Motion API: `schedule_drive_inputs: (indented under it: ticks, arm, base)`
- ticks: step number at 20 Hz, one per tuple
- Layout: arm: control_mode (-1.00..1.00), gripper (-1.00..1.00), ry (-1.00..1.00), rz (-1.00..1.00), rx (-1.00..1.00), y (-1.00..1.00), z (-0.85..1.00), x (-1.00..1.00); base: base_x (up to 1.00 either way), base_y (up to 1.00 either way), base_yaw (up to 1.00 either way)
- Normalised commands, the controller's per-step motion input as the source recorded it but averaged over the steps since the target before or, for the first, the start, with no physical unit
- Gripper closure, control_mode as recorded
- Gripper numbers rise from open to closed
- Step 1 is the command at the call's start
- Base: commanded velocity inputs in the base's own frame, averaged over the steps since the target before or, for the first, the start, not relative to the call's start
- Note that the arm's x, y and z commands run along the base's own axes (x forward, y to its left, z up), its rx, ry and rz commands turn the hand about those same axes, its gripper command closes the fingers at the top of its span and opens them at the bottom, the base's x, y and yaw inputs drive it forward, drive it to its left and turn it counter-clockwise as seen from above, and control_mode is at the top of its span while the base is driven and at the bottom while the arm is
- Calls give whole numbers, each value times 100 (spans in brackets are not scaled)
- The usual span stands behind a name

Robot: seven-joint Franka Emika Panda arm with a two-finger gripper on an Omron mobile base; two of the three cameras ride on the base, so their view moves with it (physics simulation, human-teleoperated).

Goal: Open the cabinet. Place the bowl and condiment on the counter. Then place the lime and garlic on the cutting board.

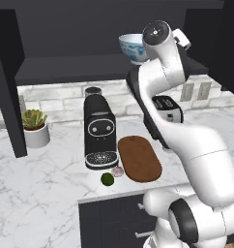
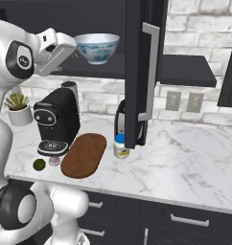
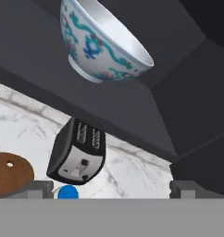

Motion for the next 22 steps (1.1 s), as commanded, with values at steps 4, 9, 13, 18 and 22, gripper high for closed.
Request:
schedule_drive_inputs:
  ticks: [4,9,13,18,22]
  arm:
    - [-100,-100,20,1,-15,29,-15,67]
    - [-100,-100,3,5,-12,20,-35,73]
    - [-100,-100,0,0,-8,2,9,66]
    - [-100,-100,6,0,-10,0,7,60]
    - [-100,-100,13,0,-14,3,0,67]
  base:
    - [0,0,0]
    - [0,0,0]
    - [0,0,0]
    - [0,0,0]
    - [0,0,0]
